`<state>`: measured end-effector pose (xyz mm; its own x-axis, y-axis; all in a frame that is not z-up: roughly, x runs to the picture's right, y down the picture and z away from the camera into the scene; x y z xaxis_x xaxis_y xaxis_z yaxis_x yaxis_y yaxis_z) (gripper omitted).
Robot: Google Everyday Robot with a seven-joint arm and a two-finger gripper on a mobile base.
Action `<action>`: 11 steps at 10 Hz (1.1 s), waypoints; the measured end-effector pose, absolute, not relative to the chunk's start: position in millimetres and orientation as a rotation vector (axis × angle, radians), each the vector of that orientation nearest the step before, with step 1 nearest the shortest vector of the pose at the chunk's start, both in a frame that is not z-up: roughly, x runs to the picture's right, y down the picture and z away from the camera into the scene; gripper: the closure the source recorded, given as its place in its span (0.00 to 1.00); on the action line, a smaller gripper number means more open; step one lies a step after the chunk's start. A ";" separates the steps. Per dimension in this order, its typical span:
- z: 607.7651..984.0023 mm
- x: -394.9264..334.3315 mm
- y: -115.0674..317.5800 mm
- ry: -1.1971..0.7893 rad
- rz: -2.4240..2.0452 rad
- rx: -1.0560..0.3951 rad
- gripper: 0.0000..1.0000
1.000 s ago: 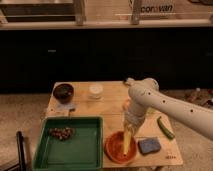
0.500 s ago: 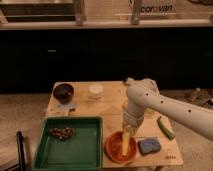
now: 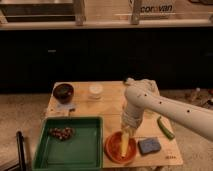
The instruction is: Place banana in red bowl
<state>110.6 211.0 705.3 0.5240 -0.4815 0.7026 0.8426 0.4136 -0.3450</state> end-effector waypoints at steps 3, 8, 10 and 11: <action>705.6 106.5 213.6 -0.571 -0.908 -0.752 0.78; 713.1 82.2 220.9 -0.637 -0.991 -0.786 0.26; 716.2 82.5 224.1 -0.647 -0.990 -0.800 0.20; 717.4 84.5 225.5 -0.651 -0.985 -0.805 0.20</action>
